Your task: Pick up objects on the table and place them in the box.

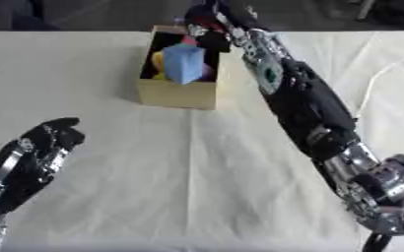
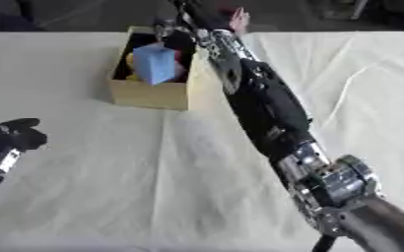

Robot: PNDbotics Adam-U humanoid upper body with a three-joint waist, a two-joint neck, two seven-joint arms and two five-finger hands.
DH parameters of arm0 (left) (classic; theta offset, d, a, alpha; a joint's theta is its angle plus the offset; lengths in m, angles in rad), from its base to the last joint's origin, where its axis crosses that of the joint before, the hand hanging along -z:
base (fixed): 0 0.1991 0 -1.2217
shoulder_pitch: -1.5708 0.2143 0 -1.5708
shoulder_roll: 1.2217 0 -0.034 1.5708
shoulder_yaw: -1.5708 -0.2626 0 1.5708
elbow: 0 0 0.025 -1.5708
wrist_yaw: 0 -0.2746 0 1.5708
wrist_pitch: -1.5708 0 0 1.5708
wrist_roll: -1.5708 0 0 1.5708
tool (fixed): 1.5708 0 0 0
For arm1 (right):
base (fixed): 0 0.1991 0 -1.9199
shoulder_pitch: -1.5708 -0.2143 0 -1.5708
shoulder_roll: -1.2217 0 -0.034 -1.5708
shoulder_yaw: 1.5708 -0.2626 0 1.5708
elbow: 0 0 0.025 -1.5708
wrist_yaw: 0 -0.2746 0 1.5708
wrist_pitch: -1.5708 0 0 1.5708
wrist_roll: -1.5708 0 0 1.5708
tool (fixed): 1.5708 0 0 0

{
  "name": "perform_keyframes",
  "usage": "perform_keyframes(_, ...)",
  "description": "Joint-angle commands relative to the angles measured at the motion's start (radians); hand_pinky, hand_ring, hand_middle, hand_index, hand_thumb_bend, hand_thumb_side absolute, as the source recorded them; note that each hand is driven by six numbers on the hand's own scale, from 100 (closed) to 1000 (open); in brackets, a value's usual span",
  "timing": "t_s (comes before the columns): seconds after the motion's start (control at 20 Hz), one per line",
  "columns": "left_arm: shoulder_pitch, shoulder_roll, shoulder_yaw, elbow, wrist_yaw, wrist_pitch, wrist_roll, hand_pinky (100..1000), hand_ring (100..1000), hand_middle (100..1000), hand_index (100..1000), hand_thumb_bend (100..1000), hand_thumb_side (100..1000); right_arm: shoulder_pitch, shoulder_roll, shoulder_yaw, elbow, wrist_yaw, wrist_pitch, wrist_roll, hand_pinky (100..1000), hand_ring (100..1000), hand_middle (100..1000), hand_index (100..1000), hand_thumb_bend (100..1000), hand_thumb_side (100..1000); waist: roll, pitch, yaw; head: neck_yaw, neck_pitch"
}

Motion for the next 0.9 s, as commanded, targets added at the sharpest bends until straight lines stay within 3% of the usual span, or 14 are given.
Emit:
perform_keyframes(0.05, 0.000, 0.014, 0.006, -0.016, -0.004, -0.002, 0.004, 818, 747, 656, 865, 100, 708, -0.005, -0.072, 0.020, -0.119, -0.174, -0.008, -0.015, 936, 822, 872, 983, 100, 707, -0.004, -0.033, -0.006, 0.017, -0.003)
perform_keyframes(0.25, 0.009, 0.020, 0.013, -0.015, -0.008, 0.000, 0.012, 818, 747, 656, 865, 100, 707, 0.093, -0.171, 0.069, -0.326, -0.424, -0.012, -0.009, 921, 792, 850, 983, 100, 636, -0.012, -0.041, -0.025, 0.046, -0.003)
perform_keyframes(0.5, 0.020, 0.027, 0.020, -0.015, -0.013, 0.001, 0.019, 819, 748, 656, 865, 100, 710, 0.327, -0.251, 0.063, -0.635, -0.656, -0.003, -0.026, 908, 751, 806, 965, 100, 520, -0.027, -0.050, -0.050, 0.078, -0.003)
perform_keyframes(0.7, 0.027, 0.030, 0.024, -0.015, -0.017, 0.002, 0.022, 819, 748, 656, 865, 100, 712, 0.529, -0.223, 0.019, -0.790, -0.728, -0.003, -0.079, 889, 709, 772, 948, 100, 508, -0.036, -0.053, -0.072, 0.106, -0.003)
perform_keyframes(0.9, 0.028, 0.031, 0.029, -0.015, -0.018, 0.002, 0.027, 819, 748, 656, 865, 100, 713, 0.691, -0.175, -0.005, -0.857, -0.729, -0.027, -0.121, 877, 685, 757, 944, 100, 532, -0.040, -0.050, -0.081, 0.126, -0.003)
